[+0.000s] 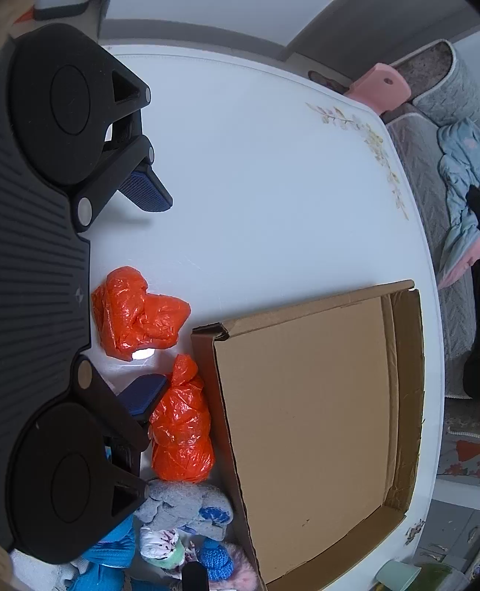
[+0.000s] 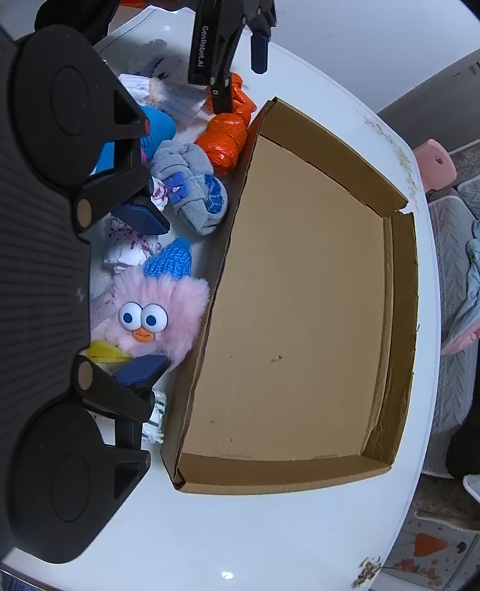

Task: Organize objects
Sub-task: 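Move both grippers toward the pile beside the cardboard tray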

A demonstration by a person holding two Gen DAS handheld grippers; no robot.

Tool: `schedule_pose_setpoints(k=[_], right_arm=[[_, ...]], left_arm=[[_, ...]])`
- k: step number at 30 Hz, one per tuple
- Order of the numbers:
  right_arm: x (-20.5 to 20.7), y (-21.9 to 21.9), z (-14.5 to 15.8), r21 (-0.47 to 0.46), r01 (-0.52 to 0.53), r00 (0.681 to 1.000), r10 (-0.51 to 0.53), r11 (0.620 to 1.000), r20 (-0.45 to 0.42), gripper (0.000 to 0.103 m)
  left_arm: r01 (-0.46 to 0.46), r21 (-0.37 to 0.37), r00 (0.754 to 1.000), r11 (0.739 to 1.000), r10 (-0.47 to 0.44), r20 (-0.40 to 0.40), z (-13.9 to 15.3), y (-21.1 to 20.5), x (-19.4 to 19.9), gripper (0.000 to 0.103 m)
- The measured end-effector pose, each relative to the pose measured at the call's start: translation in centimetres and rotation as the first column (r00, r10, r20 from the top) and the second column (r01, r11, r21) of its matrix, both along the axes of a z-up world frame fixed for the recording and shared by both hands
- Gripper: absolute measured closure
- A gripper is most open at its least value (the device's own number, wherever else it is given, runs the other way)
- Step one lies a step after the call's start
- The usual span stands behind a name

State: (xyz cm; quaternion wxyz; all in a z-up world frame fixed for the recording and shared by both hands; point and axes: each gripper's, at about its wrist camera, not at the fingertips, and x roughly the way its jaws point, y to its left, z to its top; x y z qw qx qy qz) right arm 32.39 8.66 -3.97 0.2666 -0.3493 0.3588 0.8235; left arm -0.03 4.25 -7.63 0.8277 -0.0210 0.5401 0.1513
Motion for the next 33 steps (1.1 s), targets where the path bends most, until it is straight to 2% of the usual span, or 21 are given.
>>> schedule_pose_setpoints(k=[9, 11, 13, 15, 18, 21, 25, 33], right_arm=[[0.2, 0.3, -0.1, 0.003, 0.024, 0.999, -0.024, 1.000, -0.028, 0.036], [0.6, 0.4, 0.2, 0.011, 0.046, 0.998, -0.046, 0.999, -0.047, 0.035], [1.0, 0.6, 0.5, -0.001, 0.065, 0.995, -0.065, 0.998, -0.077, 0.034], [1.6, 0.8, 0.8, 0.009, 0.090, 0.990, -0.089, 0.996, -0.108, 0.033], [1.9, 0.9, 1.3, 0.018, 0.124, 0.985, -0.120, 0.992, -0.127, 0.022], [2.3, 1.4, 1.1, 0.004, 0.140, 0.980, -0.138, 0.990, -0.146, 0.021], [1.8, 1.2, 1.2, -0.008, 0.126, 0.986, -0.126, 0.992, -0.110, 0.021], [2.0, 0.9, 1.4, 0.012, 0.149, 0.987, -0.148, 0.989, -0.069, 0.021]], left_arm=[[-0.047, -0.017, 0.999, 0.999, 0.047, 0.009, 0.5, -0.1, 0.4, 0.006], [-0.037, 0.020, 0.998, 0.999, 0.036, 0.041, 1.6, -0.5, 0.5, 0.006], [-0.039, 0.094, 0.994, 0.995, 0.029, 0.103, 3.0, -1.2, 0.4, 0.006], [-0.041, 0.122, 0.987, 0.992, 0.021, 0.162, 4.4, -1.8, 0.4, 0.004], [-0.020, 0.150, 0.971, 0.989, -0.017, 0.238, 5.5, -3.1, 0.6, 0.004], [0.005, 0.130, 0.973, 0.992, -0.035, 0.226, 5.2, -4.0, 1.1, 0.004], [-0.008, 0.112, 0.979, 0.994, -0.015, 0.205, 4.7, -3.9, 1.1, 0.004], [-0.048, 0.089, 0.973, 0.995, 0.027, 0.228, 5.1, -4.1, 1.1, 0.004]])
